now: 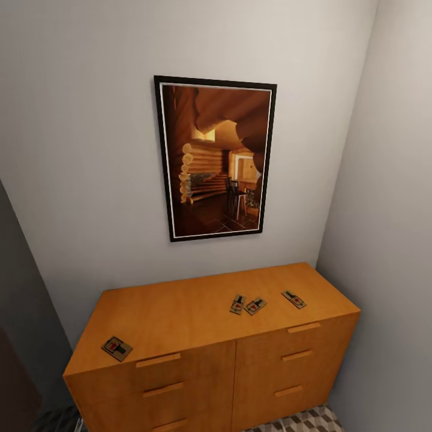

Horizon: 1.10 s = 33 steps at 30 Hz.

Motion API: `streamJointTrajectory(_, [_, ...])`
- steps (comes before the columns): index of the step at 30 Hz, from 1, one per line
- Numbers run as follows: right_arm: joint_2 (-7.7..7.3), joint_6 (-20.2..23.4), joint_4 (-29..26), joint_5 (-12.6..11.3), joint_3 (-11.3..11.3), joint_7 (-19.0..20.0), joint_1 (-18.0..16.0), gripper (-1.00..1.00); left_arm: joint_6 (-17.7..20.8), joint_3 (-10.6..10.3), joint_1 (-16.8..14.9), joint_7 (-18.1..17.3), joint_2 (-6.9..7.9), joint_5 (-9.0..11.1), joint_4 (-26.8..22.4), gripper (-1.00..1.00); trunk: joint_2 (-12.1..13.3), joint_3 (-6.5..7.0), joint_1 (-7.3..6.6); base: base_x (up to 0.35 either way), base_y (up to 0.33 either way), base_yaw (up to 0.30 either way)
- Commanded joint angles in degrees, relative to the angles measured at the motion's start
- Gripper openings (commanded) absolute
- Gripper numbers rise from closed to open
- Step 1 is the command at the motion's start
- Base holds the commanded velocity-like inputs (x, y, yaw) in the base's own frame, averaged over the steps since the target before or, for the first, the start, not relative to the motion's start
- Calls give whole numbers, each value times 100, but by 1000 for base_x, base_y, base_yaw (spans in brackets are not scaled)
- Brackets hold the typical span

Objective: Take the four mousetraps from the cabinet in the bathroom and place them on the bathroom floor. Make sure all four end up on the same floor surface, and ensure that at least two of them are either under or directly next to the same bathroom sink.

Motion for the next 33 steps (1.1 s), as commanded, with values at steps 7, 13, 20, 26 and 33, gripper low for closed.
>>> streamJointTrajectory(7, [5, -8, 6, 8, 2, -34, -2, 100, 18, 3, 0, 5, -6, -55, -6, 100, -4, -2, 2, 0, 0, 0])
streamJointTrajectory(13, [3, -7, 6, 19, 6, -51, -2, 100, 19, 0, 3, 5, -8, -61, -6, 100, -4, -2, 2, 0, 0, 0])
streamJointTrajectory(20, [9, 23, 6, -3, 11, -65, -2, 100, 66, -2, 3, 1, -31, -68, -22, 100, -4, -2, 2, 0, 0, 0])
streamJointTrajectory(26, [8, 44, -40, 35, 5, -37, -2, 100, 169, -9, 3, -44, -100, -83, -226, 100, -4, -2, 2, 0, 0, 0])
streamJointTrajectory(33, [-16, 220, -574, 67, -7, -22, -2, 100, 913, -17, 4, -55, -286, -91, -1194, 100, -4, -2, 2, 0, 0, 0])
